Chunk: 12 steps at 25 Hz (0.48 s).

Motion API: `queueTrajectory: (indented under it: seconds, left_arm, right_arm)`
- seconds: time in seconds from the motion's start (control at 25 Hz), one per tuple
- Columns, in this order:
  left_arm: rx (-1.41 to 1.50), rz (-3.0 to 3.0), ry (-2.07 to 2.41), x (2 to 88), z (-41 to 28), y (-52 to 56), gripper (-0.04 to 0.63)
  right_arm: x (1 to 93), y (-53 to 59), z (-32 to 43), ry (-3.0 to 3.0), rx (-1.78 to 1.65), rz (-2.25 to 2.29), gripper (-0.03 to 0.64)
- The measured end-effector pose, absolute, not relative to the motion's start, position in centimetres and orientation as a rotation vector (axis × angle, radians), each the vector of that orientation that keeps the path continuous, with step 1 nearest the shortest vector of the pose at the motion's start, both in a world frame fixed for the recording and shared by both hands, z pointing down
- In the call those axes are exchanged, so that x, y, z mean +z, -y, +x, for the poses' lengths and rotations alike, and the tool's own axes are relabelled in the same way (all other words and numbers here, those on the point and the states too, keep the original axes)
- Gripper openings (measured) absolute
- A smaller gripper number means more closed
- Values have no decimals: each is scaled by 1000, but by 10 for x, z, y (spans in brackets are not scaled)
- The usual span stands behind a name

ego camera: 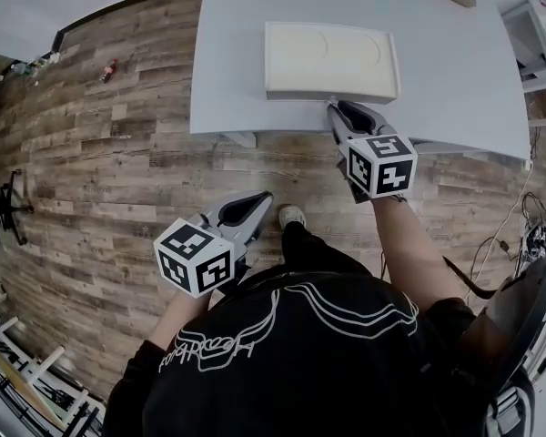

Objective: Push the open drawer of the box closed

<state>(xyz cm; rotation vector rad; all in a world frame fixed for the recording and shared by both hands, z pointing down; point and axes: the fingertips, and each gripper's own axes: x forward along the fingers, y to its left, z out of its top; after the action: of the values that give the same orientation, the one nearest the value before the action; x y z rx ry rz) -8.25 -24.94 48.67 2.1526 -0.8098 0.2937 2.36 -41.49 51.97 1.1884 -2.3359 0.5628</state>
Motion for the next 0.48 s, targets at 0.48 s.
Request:
queueTrajectory:
  seconds: [0.48]
  left_arm:
    - [239, 2308, 785, 430, -72, 191, 6]
  right_arm:
    - [462, 266, 15, 2495, 617, 1080, 39]
